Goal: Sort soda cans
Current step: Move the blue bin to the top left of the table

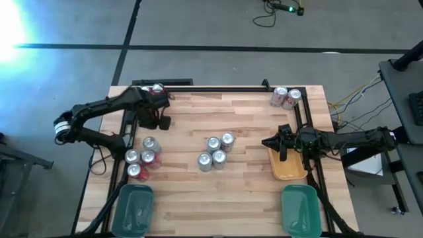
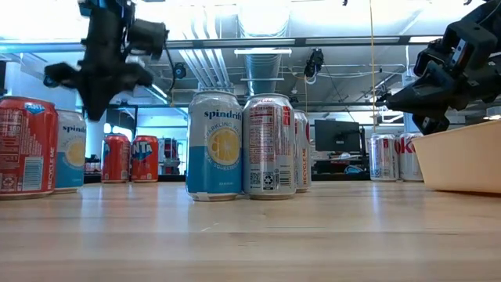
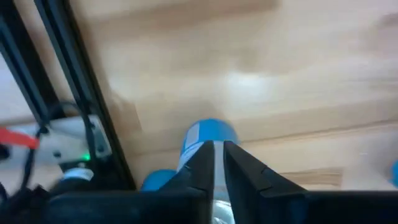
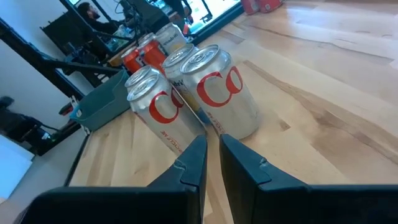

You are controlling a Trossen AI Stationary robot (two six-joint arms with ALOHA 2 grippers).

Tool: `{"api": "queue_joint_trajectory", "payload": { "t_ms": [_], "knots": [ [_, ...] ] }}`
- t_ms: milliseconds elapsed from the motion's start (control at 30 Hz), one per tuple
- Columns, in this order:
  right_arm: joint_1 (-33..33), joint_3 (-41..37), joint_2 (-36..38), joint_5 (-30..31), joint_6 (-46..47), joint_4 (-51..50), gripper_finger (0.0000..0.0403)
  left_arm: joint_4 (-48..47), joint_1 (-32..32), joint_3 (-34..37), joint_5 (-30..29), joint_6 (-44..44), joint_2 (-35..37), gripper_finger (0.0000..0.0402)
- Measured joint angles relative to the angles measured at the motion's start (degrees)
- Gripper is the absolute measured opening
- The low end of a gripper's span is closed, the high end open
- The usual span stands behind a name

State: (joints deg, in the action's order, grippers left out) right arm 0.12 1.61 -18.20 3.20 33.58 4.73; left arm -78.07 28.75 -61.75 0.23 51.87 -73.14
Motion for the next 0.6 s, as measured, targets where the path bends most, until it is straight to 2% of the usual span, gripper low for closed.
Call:
{"api": "queue_joint_trajectory", "payload": {
  "t_ms": [100, 233, 333, 433, 600],
  "knots": [
    [0.0, 0.0, 0.0, 3.0, -0.1, -1.1, 0.0045, -1.4, -0.9, -6.6, -0.5, -2.3, 0.1, 0.0057],
    [0.0, 0.0, 0.0, 9.1, -0.3, -3.1, 0.0088, -3.7, -6.8, -16.4, -0.9, -3.4, 0.2, 0.0115],
    [0.0, 0.0, 0.0, 10.4, -0.6, -2.6, 0.0137, -3.8, -15.5, -22.8, -2.7, -3.0, 0.2, 0.0156],
    [0.0, 0.0, 0.0, 10.4, -1.2, -2.4, 0.019, -4.2, -27.3, -26.8, -6.0, -1.0, -0.2, 0.0186],
    [0.0, 0.0, 0.1, 10.4, -2.9, -2.4, 0.0261, -10.3, -43.5, -27.7, -8.6, 12.2, -1.7, 0.0221]
  ]
}}
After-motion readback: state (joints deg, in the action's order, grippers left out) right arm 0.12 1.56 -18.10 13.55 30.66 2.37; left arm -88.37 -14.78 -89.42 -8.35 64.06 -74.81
